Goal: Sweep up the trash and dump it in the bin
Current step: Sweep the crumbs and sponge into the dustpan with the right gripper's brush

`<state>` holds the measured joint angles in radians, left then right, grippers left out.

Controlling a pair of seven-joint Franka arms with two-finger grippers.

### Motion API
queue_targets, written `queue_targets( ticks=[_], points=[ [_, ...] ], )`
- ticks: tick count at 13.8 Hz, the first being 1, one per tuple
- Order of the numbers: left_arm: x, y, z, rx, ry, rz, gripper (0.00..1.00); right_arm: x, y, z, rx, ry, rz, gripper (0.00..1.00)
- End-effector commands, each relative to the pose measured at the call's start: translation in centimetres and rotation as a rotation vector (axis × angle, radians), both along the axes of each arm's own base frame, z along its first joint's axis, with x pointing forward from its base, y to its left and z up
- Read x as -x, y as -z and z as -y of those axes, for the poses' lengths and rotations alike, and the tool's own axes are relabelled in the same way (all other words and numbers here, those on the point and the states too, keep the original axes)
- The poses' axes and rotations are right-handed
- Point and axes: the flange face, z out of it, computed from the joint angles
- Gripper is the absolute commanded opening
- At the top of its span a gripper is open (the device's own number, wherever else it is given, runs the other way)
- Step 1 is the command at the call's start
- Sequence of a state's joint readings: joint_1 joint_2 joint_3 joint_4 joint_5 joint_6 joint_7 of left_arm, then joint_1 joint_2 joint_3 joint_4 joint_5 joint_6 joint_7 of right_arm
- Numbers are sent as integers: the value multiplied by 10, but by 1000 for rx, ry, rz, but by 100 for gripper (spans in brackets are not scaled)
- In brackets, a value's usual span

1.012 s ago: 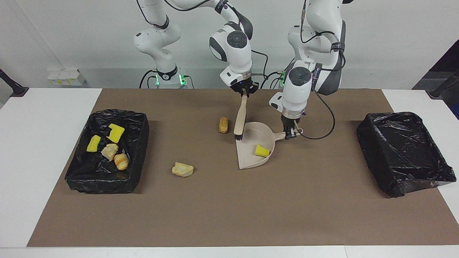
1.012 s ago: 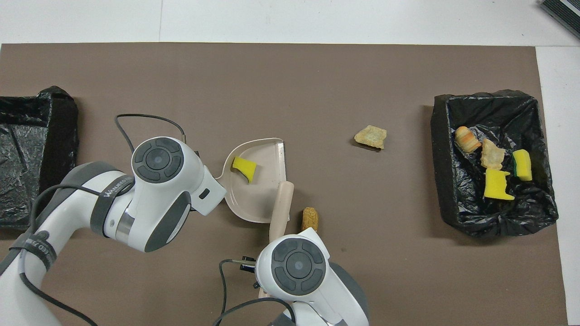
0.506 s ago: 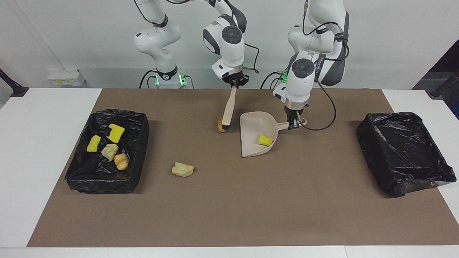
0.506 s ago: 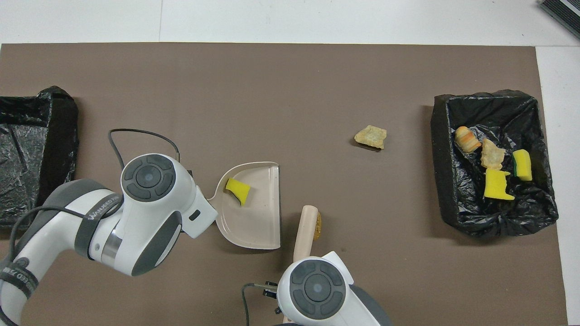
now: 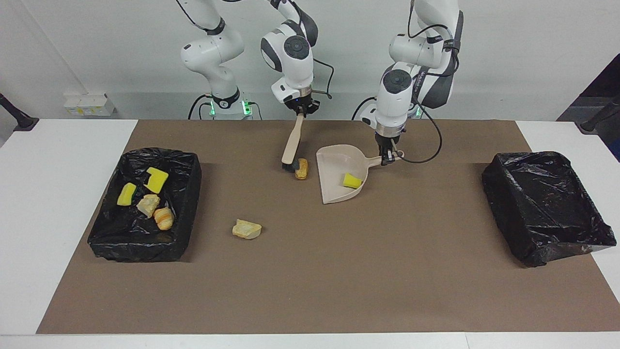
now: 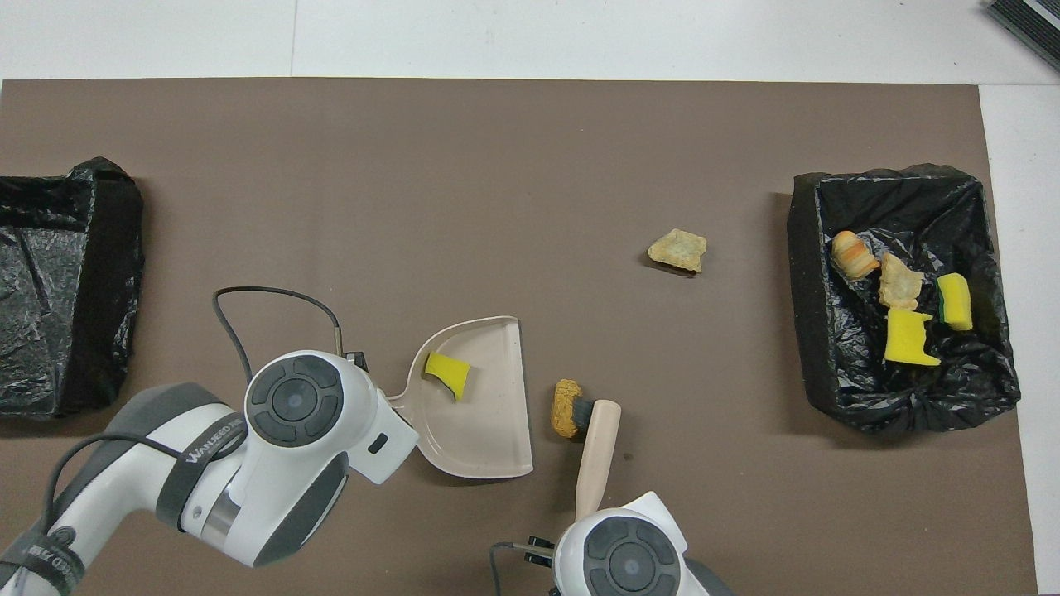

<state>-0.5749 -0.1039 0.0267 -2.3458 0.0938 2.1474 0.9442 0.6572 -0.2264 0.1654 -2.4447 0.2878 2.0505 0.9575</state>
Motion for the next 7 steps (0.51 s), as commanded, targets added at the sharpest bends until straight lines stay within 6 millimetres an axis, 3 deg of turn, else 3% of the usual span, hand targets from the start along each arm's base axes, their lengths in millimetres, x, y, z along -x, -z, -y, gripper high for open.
queue_targets(
  ticks=[1,3,4,7],
  points=[
    [17,3,5,-6,4,19,0,-14,26,-3,-26,10,30,0],
    [23,9,15,-11,8,16,0,-36,50,-18,-65,-50,54,0],
    [21,13,18,0,7,29,0,-46,52,-27,-83,-70,65,0],
    [12,17,14,25,-3,59,0,-66,31,-57,-127,-120,87,0]
  ],
)
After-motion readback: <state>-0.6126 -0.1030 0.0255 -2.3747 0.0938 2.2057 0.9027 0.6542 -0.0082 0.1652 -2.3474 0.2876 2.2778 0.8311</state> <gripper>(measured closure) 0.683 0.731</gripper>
